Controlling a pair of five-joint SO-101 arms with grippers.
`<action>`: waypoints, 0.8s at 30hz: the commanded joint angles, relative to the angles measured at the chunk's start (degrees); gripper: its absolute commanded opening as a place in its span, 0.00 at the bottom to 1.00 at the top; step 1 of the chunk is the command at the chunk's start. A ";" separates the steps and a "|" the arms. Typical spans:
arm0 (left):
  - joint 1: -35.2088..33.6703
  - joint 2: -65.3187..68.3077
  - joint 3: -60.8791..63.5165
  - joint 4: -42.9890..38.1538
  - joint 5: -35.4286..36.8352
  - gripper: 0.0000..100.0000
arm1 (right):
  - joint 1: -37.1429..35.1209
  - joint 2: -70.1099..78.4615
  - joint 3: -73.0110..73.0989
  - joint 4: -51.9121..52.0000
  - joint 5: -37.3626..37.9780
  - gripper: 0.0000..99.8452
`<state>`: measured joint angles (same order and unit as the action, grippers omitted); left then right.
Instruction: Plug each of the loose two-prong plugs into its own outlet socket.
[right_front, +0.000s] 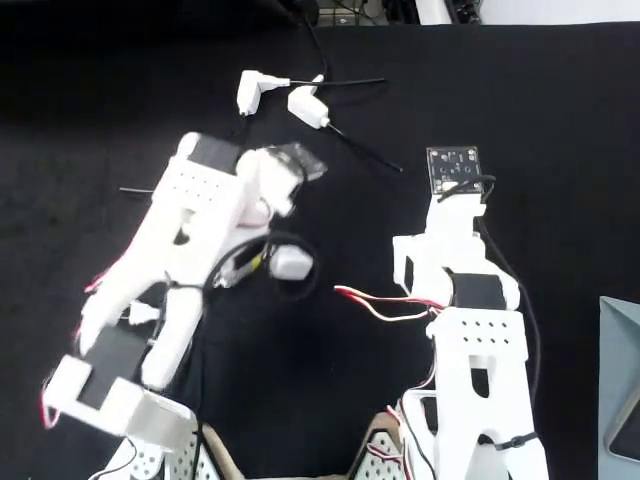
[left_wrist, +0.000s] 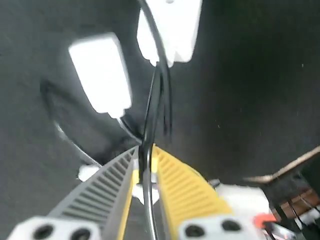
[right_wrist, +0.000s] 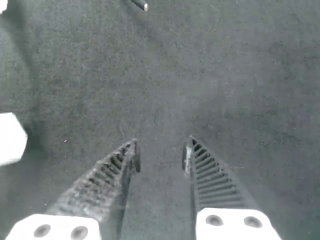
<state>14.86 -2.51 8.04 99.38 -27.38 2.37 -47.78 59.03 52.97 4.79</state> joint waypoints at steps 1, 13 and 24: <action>-0.92 -9.05 10.77 -3.69 0.26 0.03 | -0.79 -0.13 -1.98 -0.97 -0.18 0.14; -2.15 -32.44 36.18 -12.40 -1.76 0.07 | -0.88 0.04 -1.89 -1.05 -0.18 0.14; -19.30 -56.62 38.81 -12.48 -1.76 0.31 | -3.34 -0.22 -1.89 -0.44 -0.18 0.14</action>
<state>0.88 -53.05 46.73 87.34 -28.62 1.41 -47.78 59.03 52.97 4.79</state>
